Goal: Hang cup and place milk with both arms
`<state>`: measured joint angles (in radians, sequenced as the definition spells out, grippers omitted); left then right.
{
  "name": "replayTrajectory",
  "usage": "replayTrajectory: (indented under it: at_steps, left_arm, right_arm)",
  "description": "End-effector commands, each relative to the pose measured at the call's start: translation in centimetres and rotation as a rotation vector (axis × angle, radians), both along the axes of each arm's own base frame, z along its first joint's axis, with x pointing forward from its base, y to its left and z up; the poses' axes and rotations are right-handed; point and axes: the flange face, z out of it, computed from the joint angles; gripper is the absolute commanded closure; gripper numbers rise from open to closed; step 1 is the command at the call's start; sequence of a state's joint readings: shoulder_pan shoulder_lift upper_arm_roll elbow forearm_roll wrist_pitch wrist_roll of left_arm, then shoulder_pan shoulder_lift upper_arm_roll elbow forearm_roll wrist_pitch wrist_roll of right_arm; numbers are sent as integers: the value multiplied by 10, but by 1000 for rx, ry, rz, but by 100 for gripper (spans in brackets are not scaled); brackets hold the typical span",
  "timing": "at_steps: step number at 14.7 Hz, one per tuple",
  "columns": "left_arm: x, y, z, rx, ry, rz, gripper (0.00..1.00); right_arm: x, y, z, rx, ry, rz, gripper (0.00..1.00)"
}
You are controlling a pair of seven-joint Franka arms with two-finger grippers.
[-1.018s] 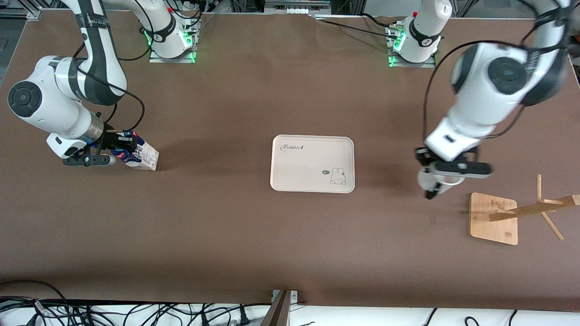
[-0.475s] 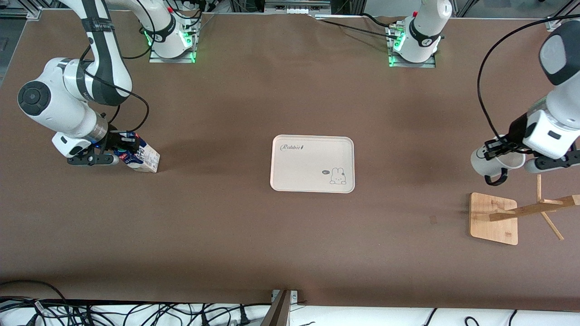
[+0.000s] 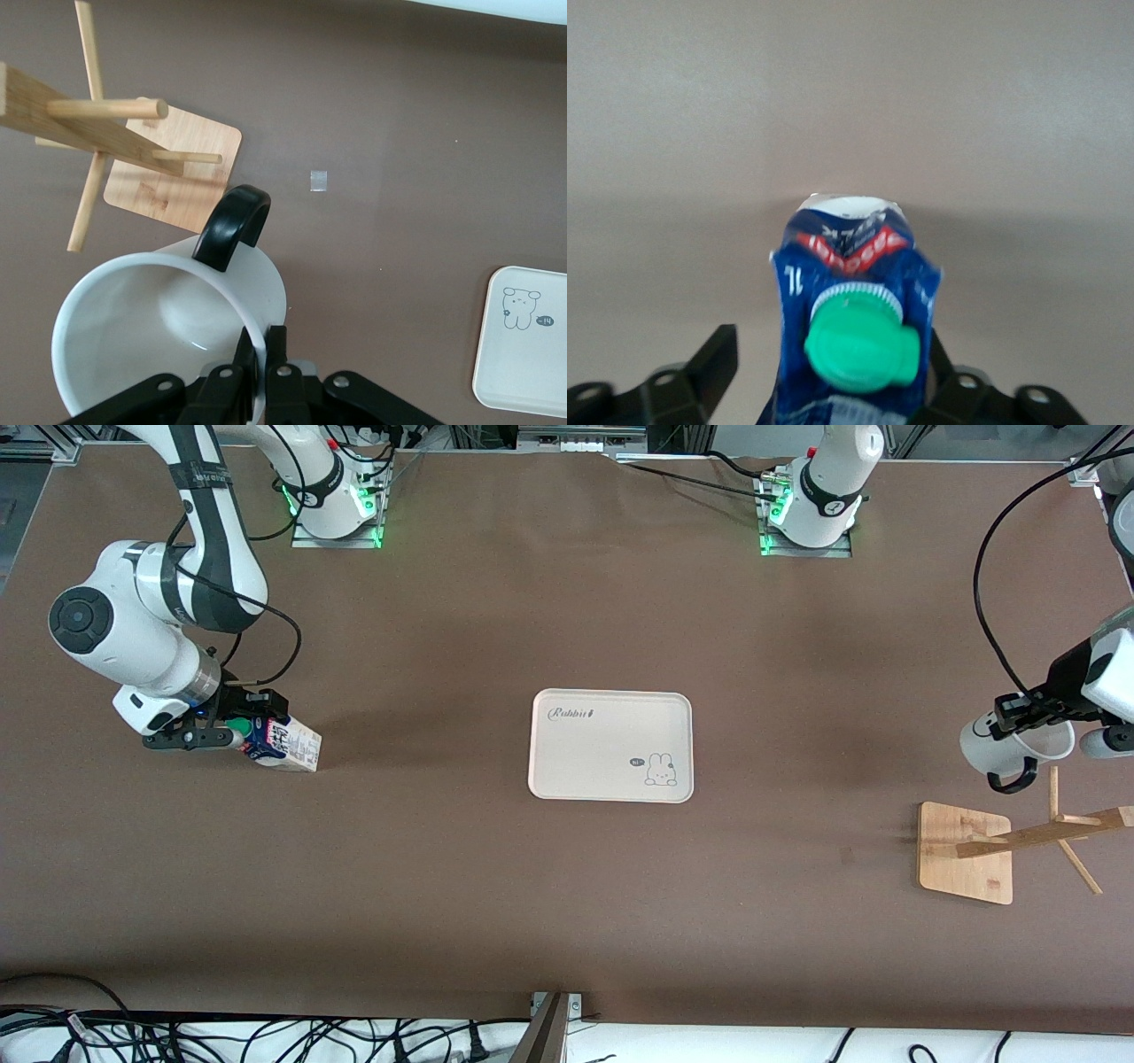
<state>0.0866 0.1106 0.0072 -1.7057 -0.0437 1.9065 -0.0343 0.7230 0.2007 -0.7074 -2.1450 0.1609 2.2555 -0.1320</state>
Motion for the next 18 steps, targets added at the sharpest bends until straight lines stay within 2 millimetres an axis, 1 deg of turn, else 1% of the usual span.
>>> replayTrajectory:
  at_steps: [1,3,4,5,6,8,9,10,11,13,15,16,18]
  left_arm:
    - [7,14,1,-11,-5,-14,100]
    - [12,24,-5,-8,-15,6,100]
    - [17,27,-5,-5,-29,11,100]
    - [20,27,-7,-5,-27,13,100]
    - [22,28,-5,-4,-33,15,100]
    - [26,27,-1,-5,-43,16,100]
    - [29,28,2,-5,-52,16,100]
    - [31,28,-1,-6,-48,16,100]
    - [32,28,0,-5,-51,15,100]
    - [34,28,0,-4,-55,13,100]
    - [42,29,1,-2,-63,14,100]
    - [45,29,1,-1,-67,14,100]
    - [49,30,0,0,-70,14,100]
  right_arm:
    - [0,2,2,14,-10,10,0]
    - [1,2,7,20,-14,12,0]
    - [3,2,15,29,-13,11,0]
    - [4,3,27,44,-6,14,0]
    - [5,4,40,58,5,15,0]
    - [15,9,79,79,10,25,0]
    - [22,9,103,83,8,29,0]
    - [28,8,131,88,13,30,0]
    - [32,6,158,90,22,32,0]
    - [32,1,202,90,44,28,0]
    - [33,-15,236,89,8,14,0]
    - [34,-19,254,81,-21,12,0]
    - [34,-19,283,62,-55,22,0]
